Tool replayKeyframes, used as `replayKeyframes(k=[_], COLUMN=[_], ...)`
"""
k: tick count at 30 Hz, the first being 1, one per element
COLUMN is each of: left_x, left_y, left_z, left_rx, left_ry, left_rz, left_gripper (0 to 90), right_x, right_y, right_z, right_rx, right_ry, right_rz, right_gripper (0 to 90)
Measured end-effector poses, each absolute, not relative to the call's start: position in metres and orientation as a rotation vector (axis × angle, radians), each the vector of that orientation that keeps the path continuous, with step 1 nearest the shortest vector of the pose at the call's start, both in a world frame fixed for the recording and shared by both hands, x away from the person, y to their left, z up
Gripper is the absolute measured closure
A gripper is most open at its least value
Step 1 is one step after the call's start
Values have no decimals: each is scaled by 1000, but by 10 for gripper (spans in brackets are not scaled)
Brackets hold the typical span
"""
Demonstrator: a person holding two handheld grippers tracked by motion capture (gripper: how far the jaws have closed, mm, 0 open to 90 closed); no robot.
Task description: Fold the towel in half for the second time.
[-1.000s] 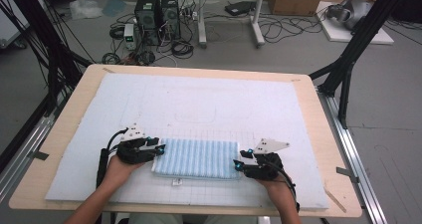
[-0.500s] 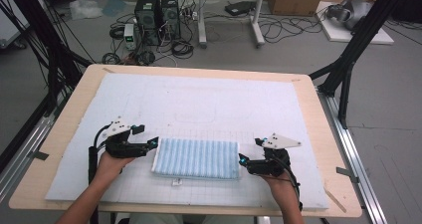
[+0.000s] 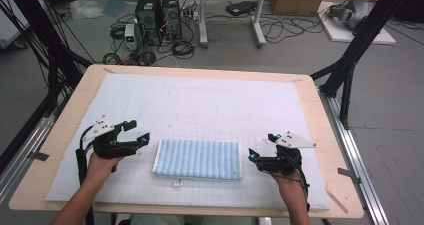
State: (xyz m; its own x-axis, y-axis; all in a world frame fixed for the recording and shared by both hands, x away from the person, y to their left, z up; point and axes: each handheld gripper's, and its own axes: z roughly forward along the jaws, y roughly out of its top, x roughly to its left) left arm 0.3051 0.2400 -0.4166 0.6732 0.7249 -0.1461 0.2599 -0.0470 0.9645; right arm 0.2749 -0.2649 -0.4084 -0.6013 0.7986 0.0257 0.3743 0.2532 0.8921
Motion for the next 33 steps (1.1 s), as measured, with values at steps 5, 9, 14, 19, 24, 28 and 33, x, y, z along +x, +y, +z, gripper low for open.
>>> replayKeyframes(k=[5, 9, 14, 19, 24, 28, 33], left_x=[301, 297, 293, 292, 291, 291, 291], left_y=[248, 251, 256, 262, 261, 261, 261], left_z=[-415, -416, -413, -412, -411, -411, -411], left_rx=[1591, 1595, 1584, 1575, 1580, 1583, 1583], left_ry=[830, 834, 839, 855, 848, 843, 844], left_rz=[491, 499, 521, 540, 544, 545, 546], left_gripper=[227, 227, 227, 227, 228, 229, 229], right_x=[268, 262, 260, 261, 261, 261, 262], right_y=[-273, -279, -282, -283, -284, -284, -283], right_z=[-404, -401, -398, -398, -398, -398, -399], right_rx=[1075, 1086, 1089, 1088, 1092, 1090, 1099], right_ry=[2050, 2018, 2002, 2001, 1994, 1991, 1992], right_rz=[1297, 1301, 1299, 1293, 1300, 1299, 1295], right_gripper=[119, 118, 118, 118, 118, 118, 118])
